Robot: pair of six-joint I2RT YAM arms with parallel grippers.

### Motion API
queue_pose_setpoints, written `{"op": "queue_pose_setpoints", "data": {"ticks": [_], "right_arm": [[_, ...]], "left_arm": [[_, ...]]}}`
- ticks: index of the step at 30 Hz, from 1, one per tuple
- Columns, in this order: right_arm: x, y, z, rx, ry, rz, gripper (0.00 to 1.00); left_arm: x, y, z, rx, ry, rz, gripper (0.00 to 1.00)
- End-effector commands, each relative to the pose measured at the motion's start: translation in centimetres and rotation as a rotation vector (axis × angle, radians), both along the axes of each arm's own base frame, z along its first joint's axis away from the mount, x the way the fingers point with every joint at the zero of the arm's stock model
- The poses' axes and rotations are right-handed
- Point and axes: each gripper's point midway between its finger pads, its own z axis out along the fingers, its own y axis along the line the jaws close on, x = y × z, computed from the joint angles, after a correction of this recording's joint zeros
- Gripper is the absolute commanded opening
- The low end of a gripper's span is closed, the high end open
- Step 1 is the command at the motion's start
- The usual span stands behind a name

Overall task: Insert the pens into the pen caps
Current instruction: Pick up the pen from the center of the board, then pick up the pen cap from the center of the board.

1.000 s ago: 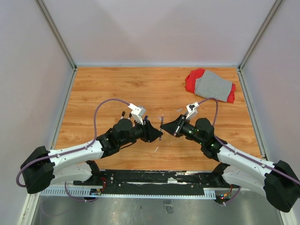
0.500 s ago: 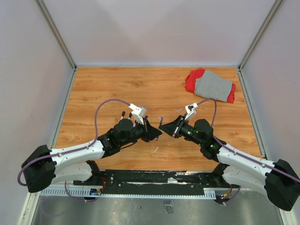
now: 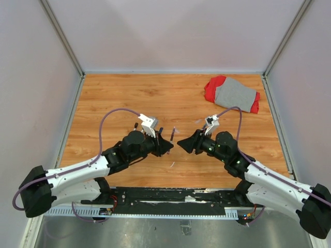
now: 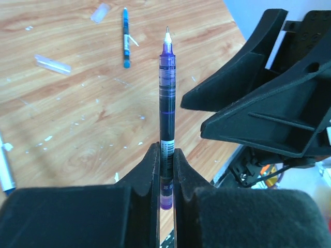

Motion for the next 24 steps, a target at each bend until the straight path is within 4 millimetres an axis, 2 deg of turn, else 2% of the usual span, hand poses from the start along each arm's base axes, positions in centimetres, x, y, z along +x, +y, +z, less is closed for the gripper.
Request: {"op": "queue_pose_setpoints", "data": {"ticks": [1, 6, 10, 13, 16, 24], "right_arm": [[0.1, -1.8, -0.4, -0.203, -0.104, -0.001, 0.53], [0.6, -4.3, -1.9, -0.401, -0.126, -0.037, 0.62], [1.3, -6.5, -2.9, -0.541, -0.114, -0.092, 0.71], [1.7, -7.3, -3.2, -0.615, -0.115, -0.101, 0.75], [2.2, -7.2, -3.3, -0.665, -0.113, -0.065, 0.76], [4.0, -4.5, -5.3, -0.791, -0.038, 0.122, 0.73]], "left_arm": [[0.8, 1.5, 1.6, 0.103, -0.07, 0.039, 0.01], [1.9, 3.7, 1.9, 0.191, -0.072, 0.084, 0.0], [3.2, 6.4, 3.4, 0.194, -0.081, 0.148, 0.01], [3.8, 8.7, 4.7, 0.22, -0.101, 0.207, 0.0], [3.6, 10.3, 5.9, 0.25, -0.132, 0.24, 0.0], [1.9, 13.8, 8.4, 0.318, -0.212, 0.269, 0.01]]}}
